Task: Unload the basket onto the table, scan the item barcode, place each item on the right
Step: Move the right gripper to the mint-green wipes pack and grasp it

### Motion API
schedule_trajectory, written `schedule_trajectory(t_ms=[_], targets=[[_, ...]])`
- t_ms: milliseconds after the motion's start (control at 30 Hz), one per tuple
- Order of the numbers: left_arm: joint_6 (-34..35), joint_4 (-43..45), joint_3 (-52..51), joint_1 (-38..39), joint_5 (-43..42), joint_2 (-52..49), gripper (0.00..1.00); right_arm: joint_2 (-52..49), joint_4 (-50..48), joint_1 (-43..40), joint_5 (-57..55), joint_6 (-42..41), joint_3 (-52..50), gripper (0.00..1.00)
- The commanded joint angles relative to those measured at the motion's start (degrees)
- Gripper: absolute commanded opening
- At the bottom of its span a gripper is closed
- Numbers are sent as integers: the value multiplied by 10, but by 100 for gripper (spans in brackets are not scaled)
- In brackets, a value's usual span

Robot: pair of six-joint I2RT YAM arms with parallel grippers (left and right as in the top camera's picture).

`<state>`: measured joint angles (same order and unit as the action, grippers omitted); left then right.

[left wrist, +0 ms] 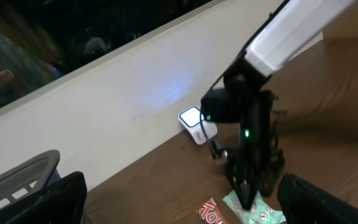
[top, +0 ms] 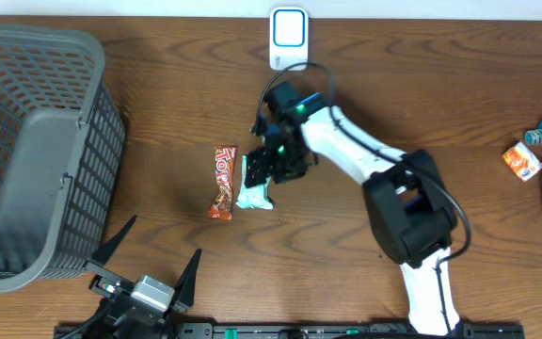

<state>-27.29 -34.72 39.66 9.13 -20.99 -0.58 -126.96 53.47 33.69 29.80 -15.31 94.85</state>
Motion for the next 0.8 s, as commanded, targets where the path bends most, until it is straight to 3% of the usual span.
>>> schedule_trajectory(t_ms=[0, 67, 133, 200, 267, 433, 567, 700, 767], targets=[[-6, 1, -1, 2, 1, 4, 98, -13, -5, 7, -63, -89, -15, 61], [-6, 1, -1, 2, 1, 4, 98, -18, -8, 8, -87, -144, -22, 36], [-6, 1, -1, 2, 1, 4, 98, -21, -8, 8, -105, -182, -24, 24], [-6, 1, -1, 2, 1, 4, 98, -21, -8, 7, -116, -195, -24, 17], [-6, 1, -1, 2, 1, 4, 98, -21, -6, 0, -97, -198, -23, 1], [-6, 1, -1, 2, 1, 4, 98, -20, 14, -34, 4, -198, -23, 1], [-6, 1, -1, 2, 1, 4, 98, -20, 57, -78, 165, -198, -23, 1], [-6, 1, -1, 2, 1, 4, 98, -20, 153, -126, 252, -198, -23, 1], [-6, 1, -1, 2, 1, 4, 98, -20, 262, -157, 258, -198, -23, 1]])
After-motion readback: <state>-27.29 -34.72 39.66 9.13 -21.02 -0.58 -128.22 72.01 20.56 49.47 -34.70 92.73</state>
